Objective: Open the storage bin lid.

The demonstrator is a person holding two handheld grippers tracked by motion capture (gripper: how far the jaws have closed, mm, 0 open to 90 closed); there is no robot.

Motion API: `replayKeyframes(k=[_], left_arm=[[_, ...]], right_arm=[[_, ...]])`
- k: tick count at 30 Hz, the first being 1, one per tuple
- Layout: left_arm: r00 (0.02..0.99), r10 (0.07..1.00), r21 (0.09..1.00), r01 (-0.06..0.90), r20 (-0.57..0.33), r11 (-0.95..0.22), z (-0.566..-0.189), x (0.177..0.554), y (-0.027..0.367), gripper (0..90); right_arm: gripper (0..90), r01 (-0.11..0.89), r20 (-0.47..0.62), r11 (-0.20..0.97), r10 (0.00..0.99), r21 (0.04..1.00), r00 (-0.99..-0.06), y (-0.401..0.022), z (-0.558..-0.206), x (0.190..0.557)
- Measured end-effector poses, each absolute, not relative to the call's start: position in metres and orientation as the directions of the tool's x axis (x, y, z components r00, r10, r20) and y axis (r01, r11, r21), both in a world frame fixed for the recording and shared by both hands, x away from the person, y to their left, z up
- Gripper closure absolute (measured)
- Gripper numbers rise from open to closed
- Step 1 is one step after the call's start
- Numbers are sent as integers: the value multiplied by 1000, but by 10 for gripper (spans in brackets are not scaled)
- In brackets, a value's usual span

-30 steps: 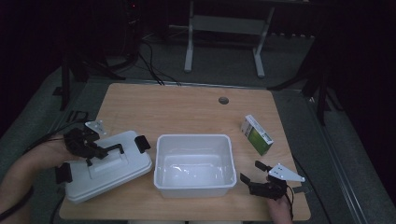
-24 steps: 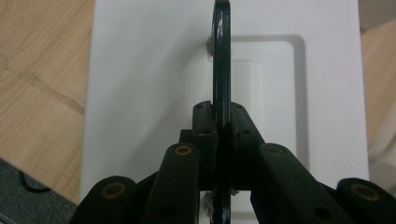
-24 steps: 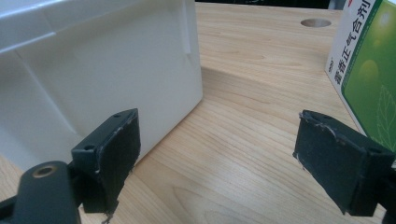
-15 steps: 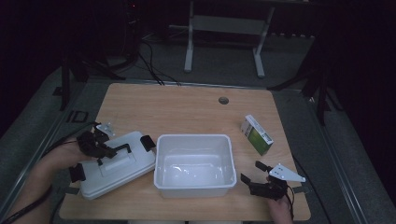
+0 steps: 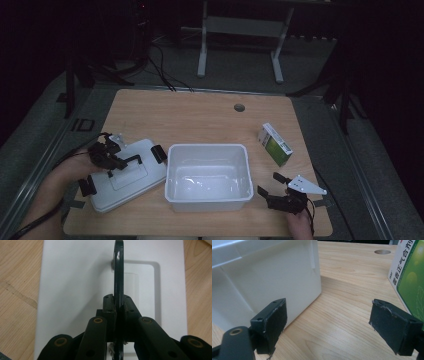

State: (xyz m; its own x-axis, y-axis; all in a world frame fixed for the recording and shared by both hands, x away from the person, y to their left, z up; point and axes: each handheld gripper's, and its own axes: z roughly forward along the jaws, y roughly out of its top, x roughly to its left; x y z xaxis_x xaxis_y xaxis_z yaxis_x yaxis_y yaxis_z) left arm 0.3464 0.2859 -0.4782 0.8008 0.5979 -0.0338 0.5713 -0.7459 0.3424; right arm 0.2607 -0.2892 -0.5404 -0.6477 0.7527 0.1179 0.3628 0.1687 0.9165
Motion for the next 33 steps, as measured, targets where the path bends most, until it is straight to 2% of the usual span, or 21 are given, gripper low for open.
replayKeyframes(k=[16,18,19,26,33], left_arm=[[797,603,339,577,-32,-743,-485,349,285,824],[795,606,348,577,-31,-739,-485,349,285,705],[784,620,365,588,-38,-722,-483,349,285,615],[775,630,374,598,-44,-709,-479,350,285,379],[786,618,371,582,-27,-724,-478,350,284,366]], right_arm=[[140,363,120,166,752,917,-648,-289,-540,260],[140,362,119,167,753,917,-648,-289,-540,260],[140,365,121,167,753,916,-647,-289,-539,260],[140,388,140,151,767,909,-627,-296,-532,261],[118,403,111,191,780,895,-616,-309,-522,257]])
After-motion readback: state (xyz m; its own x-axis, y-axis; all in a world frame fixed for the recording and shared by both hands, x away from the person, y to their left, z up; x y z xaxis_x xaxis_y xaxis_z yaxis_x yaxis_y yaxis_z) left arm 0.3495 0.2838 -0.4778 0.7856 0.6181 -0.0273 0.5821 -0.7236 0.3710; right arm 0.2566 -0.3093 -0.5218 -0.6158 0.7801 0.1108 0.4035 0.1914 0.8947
